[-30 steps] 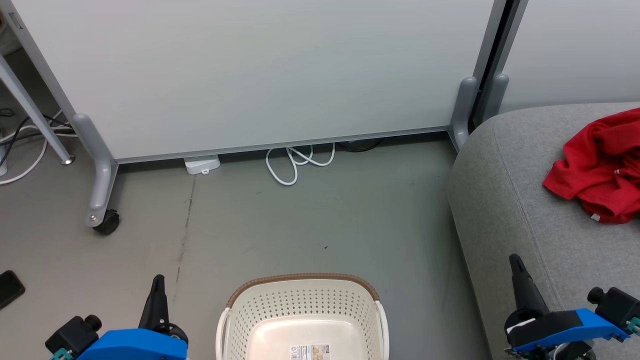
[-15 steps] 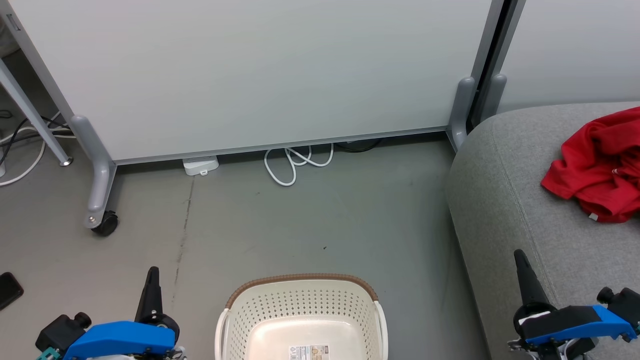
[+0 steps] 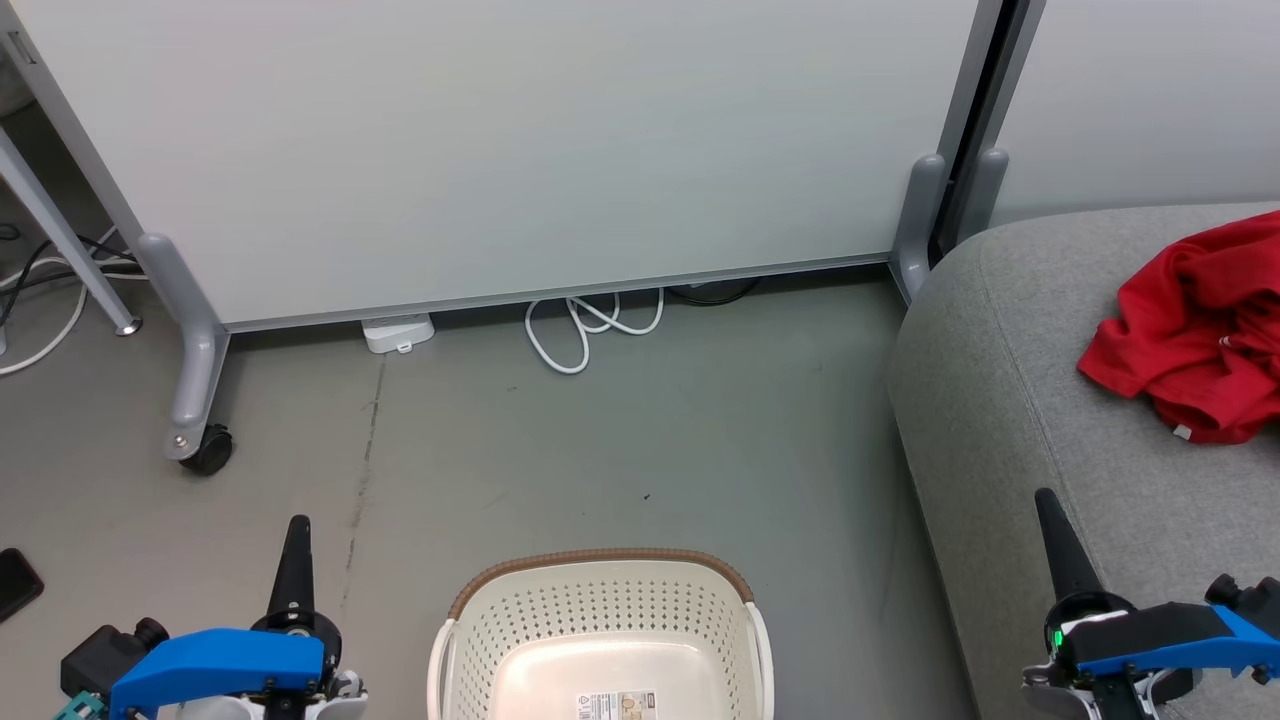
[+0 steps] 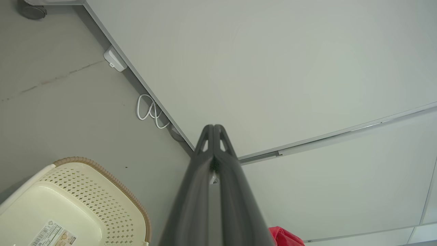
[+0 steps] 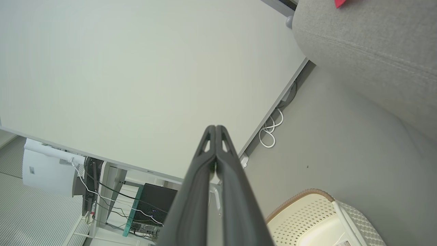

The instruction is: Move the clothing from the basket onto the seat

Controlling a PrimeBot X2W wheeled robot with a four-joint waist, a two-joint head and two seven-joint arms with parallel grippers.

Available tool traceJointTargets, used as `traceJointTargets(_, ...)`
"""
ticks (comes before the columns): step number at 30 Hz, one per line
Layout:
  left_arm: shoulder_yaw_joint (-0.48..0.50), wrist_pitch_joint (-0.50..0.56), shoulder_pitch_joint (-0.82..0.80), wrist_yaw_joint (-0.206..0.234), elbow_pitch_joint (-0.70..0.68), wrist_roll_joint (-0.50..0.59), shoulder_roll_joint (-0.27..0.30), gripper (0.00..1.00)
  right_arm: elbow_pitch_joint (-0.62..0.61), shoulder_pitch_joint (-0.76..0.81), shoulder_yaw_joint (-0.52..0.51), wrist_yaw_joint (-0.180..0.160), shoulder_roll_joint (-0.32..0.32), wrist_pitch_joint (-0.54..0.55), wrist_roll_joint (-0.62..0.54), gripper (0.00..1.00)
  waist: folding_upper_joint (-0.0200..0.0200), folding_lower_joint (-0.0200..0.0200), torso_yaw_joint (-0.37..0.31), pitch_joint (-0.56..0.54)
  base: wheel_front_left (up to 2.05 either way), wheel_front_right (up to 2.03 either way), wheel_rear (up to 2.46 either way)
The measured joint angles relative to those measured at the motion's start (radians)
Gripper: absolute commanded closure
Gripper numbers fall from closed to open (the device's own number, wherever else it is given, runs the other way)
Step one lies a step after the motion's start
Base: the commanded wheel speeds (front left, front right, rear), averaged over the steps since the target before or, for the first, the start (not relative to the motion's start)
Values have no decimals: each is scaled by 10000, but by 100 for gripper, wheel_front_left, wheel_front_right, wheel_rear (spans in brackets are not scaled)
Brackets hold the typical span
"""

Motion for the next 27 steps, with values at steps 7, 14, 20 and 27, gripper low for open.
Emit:
traceJointTargets(7,94,167,-48,0,-102,-510,-21,100,-54,-25,-54,0,0,136,591,100,0,0,-18,-6,0,0,0)
traceJointTargets(14,184,314,-110,0,-201,-1080,-54,100,-104,-69,-109,0,0,280,1246,100,0,0,-39,-14,0,0,0)
traceJointTargets(20,276,454,-159,0,-290,-1530,-75,100,-153,-114,-146,0,-2,412,1770,100,0,-1,-58,-20,0,0,0)
traceJointTargets(27,382,608,-206,0,-387,-2033,-98,100,-198,-121,-198,0,-2,537,2353,100,0,0,-79,-27,0,0,0)
